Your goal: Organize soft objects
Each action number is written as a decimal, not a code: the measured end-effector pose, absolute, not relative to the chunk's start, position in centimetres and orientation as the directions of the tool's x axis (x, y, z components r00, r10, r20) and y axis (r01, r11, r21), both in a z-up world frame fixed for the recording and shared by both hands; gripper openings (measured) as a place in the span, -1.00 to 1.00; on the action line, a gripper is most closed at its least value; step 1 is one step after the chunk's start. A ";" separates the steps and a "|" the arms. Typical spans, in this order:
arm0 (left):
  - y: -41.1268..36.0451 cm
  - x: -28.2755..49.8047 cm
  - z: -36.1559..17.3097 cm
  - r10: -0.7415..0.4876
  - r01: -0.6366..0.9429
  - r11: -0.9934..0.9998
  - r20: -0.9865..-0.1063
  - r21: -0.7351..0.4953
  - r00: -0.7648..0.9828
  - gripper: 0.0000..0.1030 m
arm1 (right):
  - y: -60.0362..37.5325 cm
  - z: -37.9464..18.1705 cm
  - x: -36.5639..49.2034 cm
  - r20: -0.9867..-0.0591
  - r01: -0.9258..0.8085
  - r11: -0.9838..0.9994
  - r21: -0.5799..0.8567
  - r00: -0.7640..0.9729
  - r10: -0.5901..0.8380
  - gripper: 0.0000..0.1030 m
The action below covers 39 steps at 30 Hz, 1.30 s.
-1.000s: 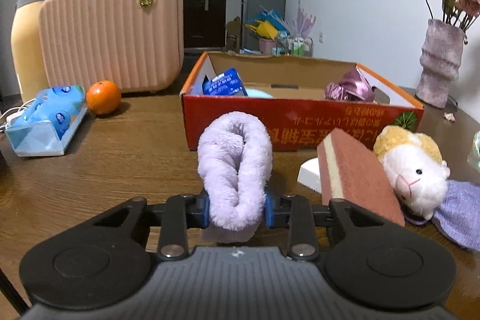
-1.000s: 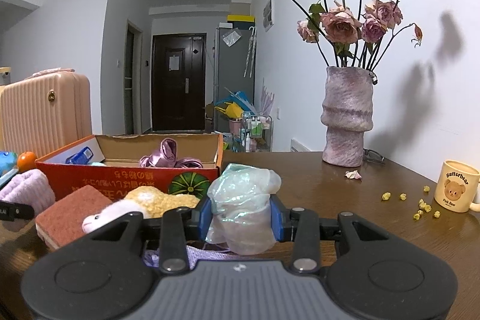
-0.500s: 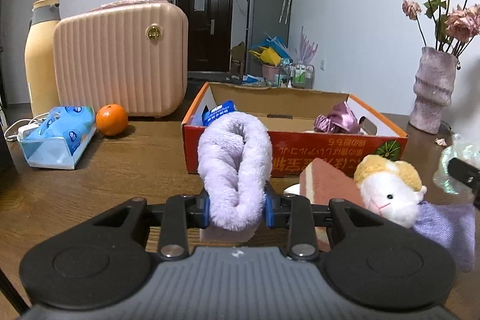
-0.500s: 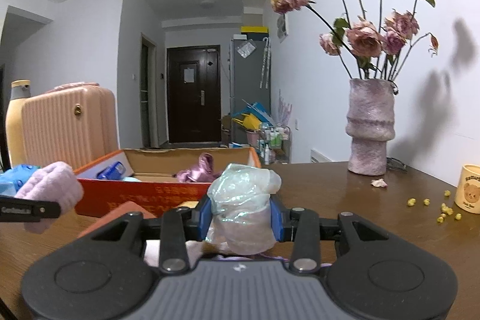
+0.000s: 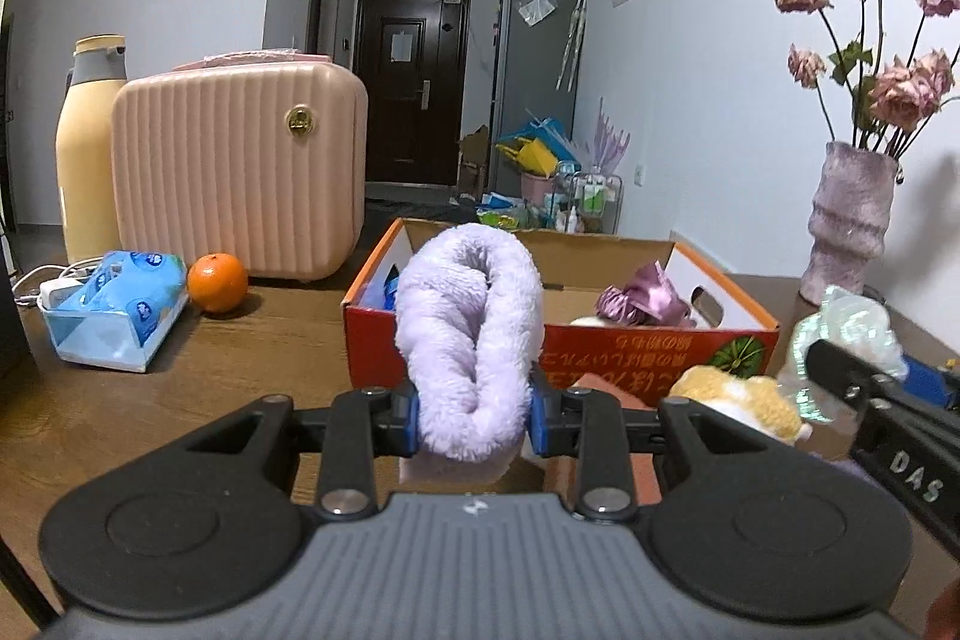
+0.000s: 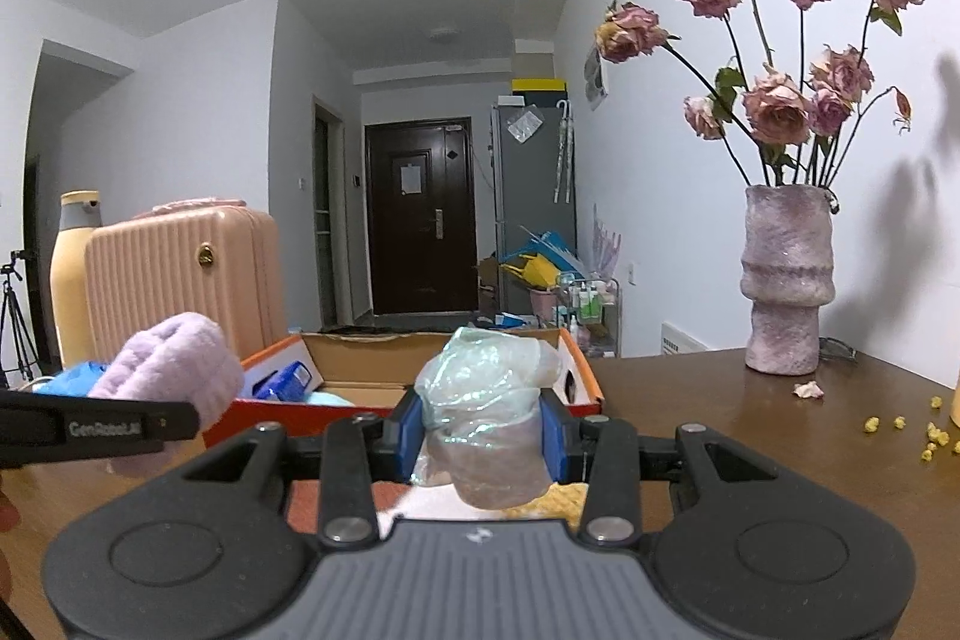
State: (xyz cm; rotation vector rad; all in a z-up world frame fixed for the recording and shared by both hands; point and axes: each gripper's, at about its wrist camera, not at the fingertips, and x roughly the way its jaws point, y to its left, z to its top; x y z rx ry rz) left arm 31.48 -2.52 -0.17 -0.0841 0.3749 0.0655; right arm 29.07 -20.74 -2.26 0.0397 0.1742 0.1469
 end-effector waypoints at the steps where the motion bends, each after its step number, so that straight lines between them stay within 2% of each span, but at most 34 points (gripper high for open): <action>1: -2.5 31.5 -0.1 0.044 -0.076 0.994 -0.364 -0.075 0.930 -0.38 | -20.6 -2.2 29.1 -0.166 -0.146 0.988 0.053 0.974 0.153 -0.26; 16: -2.7 33.1 1.4 0.074 -0.106 0.990 -0.310 -0.089 0.948 -0.38 | -19.1 -0.9 31.5 -0.139 -0.177 0.983 0.052 0.973 0.182 -0.26; 39: -2.9 38.3 2.2 0.076 -0.110 0.988 -0.283 -0.107 0.956 -0.37 | -18.6 1.5 38.2 -0.177 -0.165 0.984 0.070 0.968 0.175 -0.26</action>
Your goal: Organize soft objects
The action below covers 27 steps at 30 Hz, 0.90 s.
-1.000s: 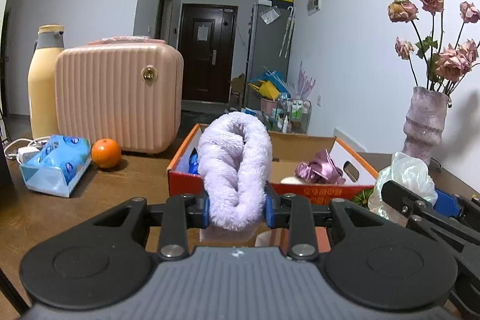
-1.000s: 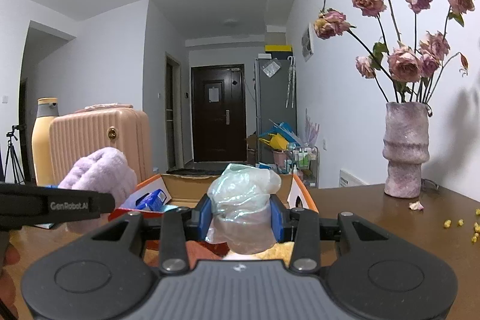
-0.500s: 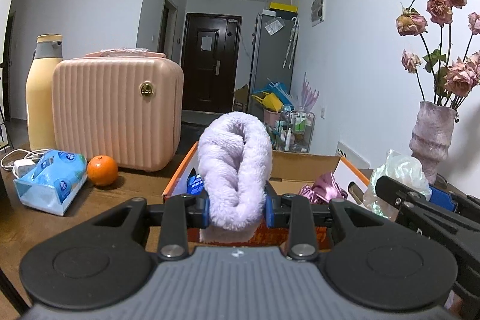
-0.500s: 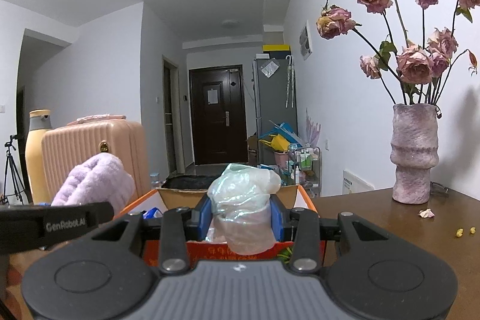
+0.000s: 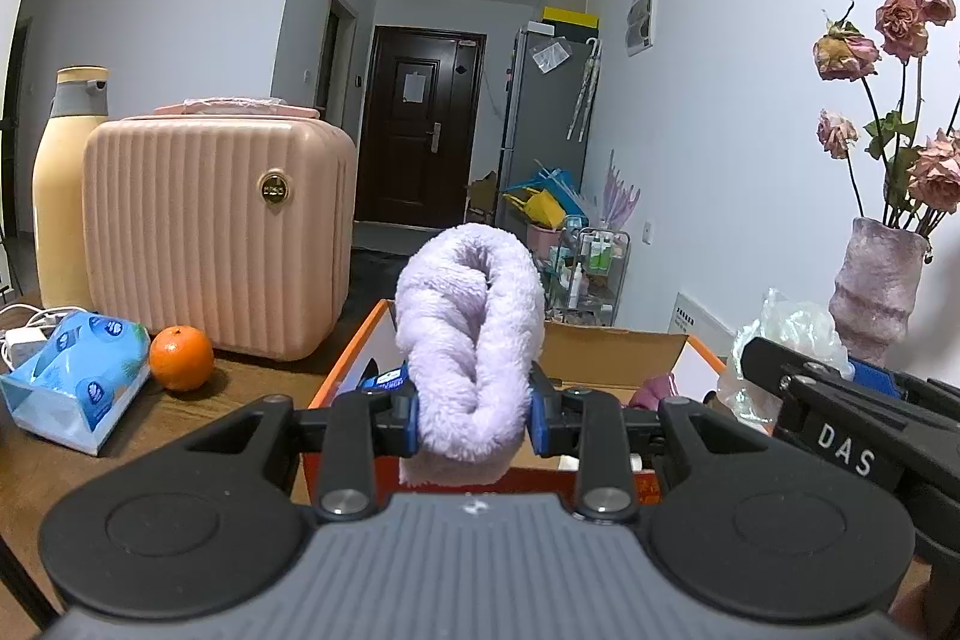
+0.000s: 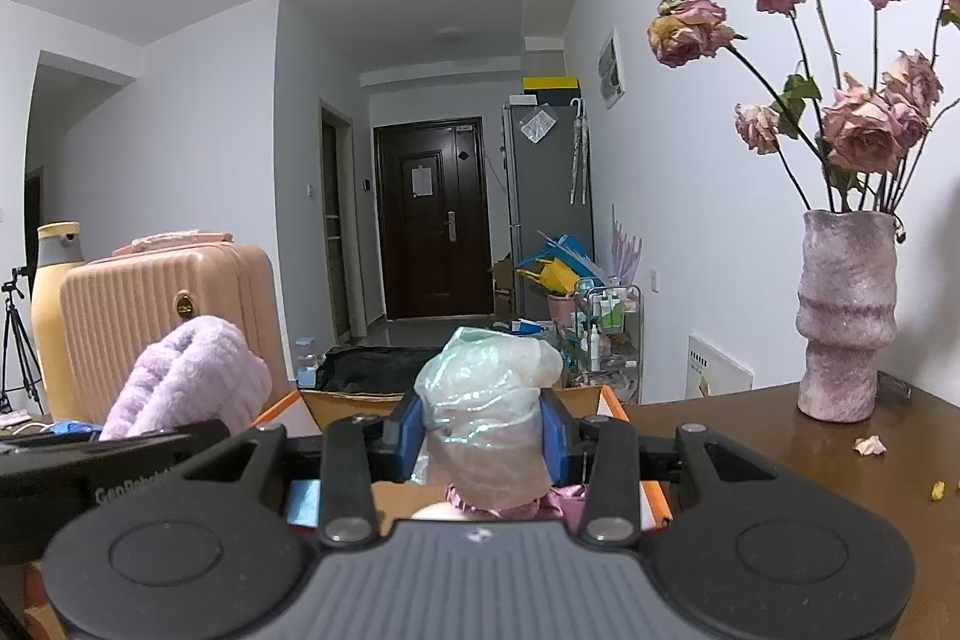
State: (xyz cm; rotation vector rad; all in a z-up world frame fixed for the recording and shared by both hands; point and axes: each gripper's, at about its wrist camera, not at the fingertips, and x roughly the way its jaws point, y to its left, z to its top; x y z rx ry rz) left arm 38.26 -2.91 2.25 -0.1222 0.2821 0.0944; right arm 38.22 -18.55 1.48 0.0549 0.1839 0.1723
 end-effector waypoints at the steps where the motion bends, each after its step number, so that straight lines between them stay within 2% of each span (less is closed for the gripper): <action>1: -2.9 38.5 2.3 0.075 -0.109 0.988 -0.283 -0.108 0.956 -0.37 | -18.4 1.6 38.5 -0.179 -0.166 0.984 0.067 0.968 0.175 -0.26; 27: -2.9 45.5 2.1 0.083 -0.114 0.990 -0.299 -0.087 0.951 -0.37 | -16.8 2.5 46.0 -0.282 -0.156 0.988 -0.004 0.948 0.149 -0.26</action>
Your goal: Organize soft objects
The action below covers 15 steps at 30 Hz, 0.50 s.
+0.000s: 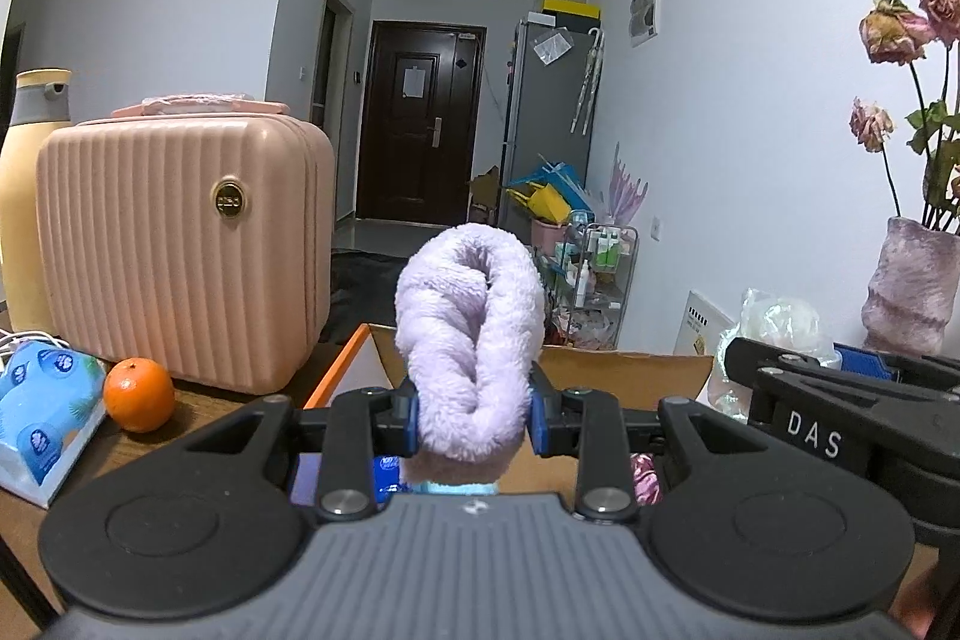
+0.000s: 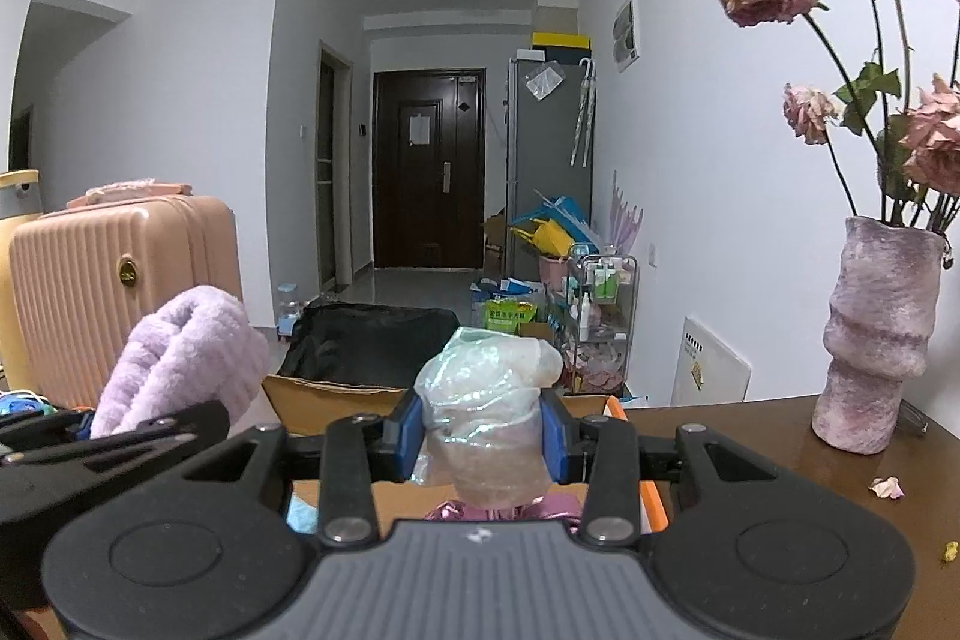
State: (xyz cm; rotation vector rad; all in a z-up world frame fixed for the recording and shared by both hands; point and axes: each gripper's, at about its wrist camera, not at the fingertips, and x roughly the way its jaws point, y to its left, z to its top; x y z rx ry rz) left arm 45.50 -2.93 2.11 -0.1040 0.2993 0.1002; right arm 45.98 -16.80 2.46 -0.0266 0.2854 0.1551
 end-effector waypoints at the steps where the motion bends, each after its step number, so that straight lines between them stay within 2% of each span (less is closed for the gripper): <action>1: -2.9 45.7 2.1 0.083 -0.114 0.990 -0.301 -0.086 0.950 -0.37 | -16.7 2.4 46.1 -0.285 -0.157 0.988 -0.005 0.947 0.149 -0.26; 15: -2.8 48.9 1.4 0.093 -0.120 0.991 -0.326 -0.062 0.941 -0.37 | -15.8 2.0 49.8 -0.355 -0.166 0.986 -0.020 0.923 0.148 -0.26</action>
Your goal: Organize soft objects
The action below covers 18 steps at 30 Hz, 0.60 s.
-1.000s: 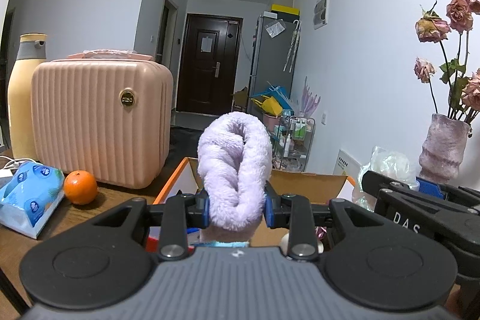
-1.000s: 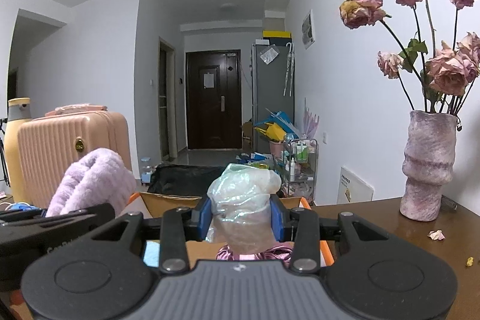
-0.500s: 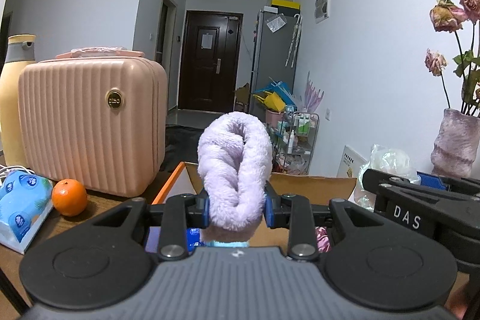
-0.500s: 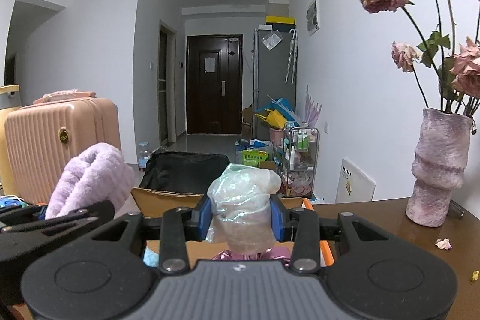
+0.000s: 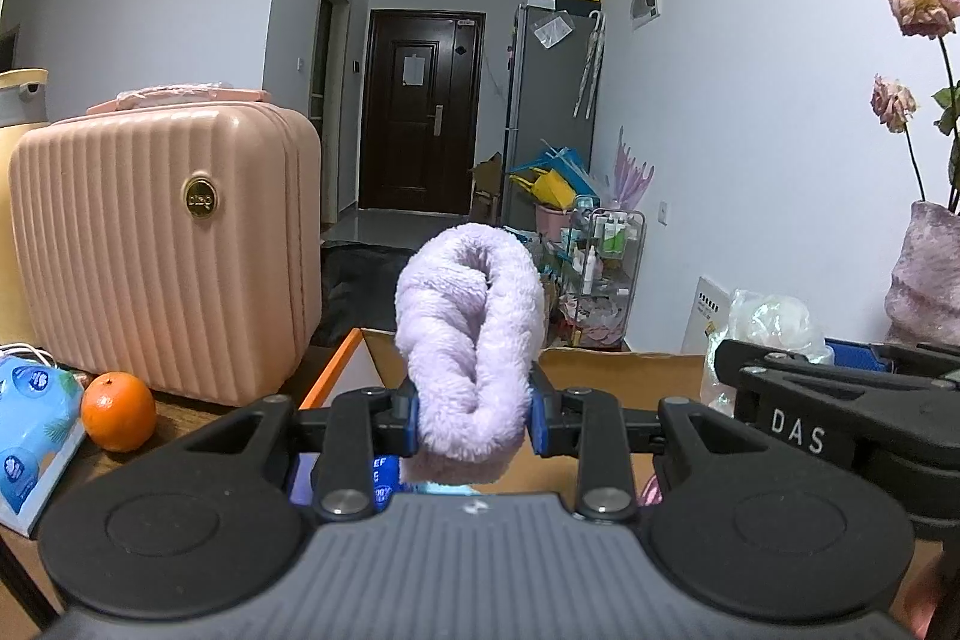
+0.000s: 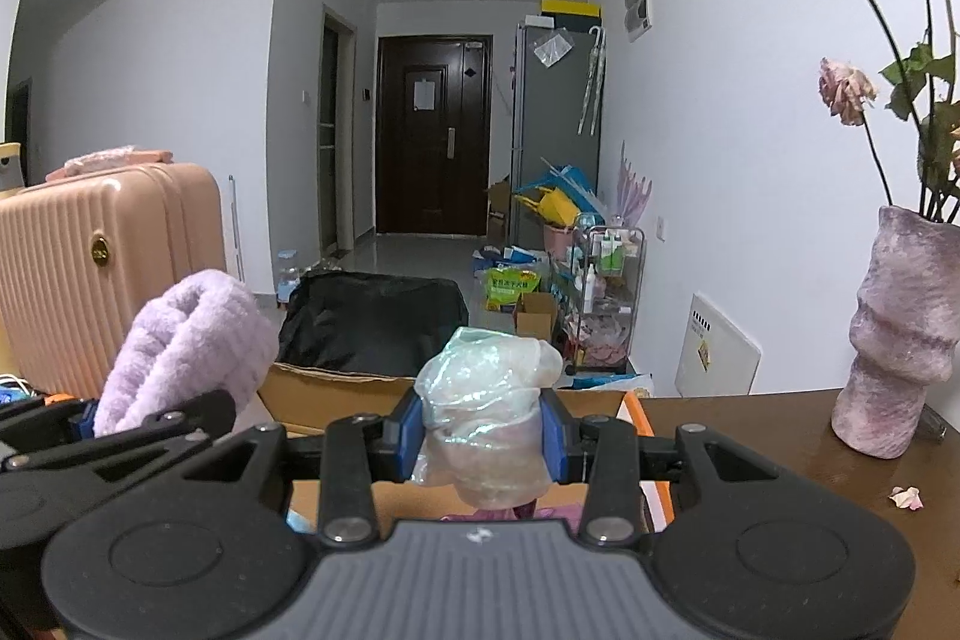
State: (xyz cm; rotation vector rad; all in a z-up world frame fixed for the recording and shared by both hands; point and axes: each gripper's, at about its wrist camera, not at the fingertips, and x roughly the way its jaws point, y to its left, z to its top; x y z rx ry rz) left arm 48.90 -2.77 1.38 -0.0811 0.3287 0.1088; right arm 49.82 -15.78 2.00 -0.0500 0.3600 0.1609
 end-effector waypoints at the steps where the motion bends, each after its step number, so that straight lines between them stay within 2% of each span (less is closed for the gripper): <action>1: -2.8 49.1 1.3 0.093 -0.119 0.991 -0.328 -0.061 0.940 -0.37 | -15.8 2.0 50.1 -0.357 -0.165 0.986 -0.021 0.922 0.147 -0.26; 18: -2.7 53.2 0.2 0.110 -0.129 0.991 -0.378 -0.027 0.919 -0.37 | -14.6 0.1 52.7 -0.433 -0.136 0.990 -0.036 0.895 0.107 -0.26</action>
